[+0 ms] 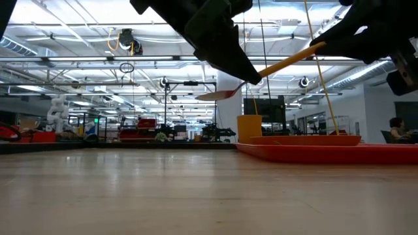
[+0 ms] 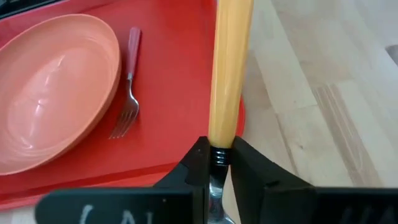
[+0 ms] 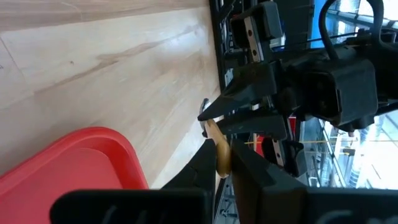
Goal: Pick and place plate/cup/fork/spoon on tray
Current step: Put the yellow spoon on the red table tray to the bottom of the pink fork
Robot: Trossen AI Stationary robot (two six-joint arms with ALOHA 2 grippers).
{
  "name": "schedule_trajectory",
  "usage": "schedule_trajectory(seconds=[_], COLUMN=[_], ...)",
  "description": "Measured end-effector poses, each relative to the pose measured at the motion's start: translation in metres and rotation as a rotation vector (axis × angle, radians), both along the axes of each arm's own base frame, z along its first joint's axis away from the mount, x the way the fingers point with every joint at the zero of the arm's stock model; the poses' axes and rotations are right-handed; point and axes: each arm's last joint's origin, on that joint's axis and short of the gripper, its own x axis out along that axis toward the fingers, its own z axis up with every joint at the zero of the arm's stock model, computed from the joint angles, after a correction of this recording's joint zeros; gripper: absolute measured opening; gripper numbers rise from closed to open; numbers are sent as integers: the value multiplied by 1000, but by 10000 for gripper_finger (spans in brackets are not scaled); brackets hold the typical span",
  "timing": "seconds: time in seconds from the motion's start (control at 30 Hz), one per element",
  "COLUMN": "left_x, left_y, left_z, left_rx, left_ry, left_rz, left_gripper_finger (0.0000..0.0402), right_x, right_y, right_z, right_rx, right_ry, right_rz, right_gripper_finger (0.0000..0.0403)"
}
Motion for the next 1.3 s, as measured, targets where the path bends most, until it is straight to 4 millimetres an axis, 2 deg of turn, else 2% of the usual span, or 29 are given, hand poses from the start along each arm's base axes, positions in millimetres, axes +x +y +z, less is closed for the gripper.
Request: schedule_trajectory(seconds=[0.3, 0.5, 0.67, 0.87, 1.13, 1.3], left_x=[-2, -5, -8, -9, -1, 11], left_y=[1, 1, -2, -6, -7, -8], left_z=[5, 13, 19, 31, 42, 41], left_rx=[-7, 7, 30, 27, 12, 15], left_ry=[-13, -20, -39, -101, -253, -374], left_rz=[10, 37, 55, 55, 80, 91], left_gripper_finger=[48, 41, 43, 42, 42, 42], right_x=[-1, -5, -11, -22, -50, -69], right_y=[1, 5, 13, 14, 10, 0], right_z=[0, 5, 6, 12, 41, 64], right_rx=[216, 432, 486, 542, 713, 903], right_ry=[-24, -143, -150, -194, -327, -489], right_rz=[-76, -240, -222, -269, -284, -398], right_gripper_finger=[46, 66, 70, 70, 70, 70])
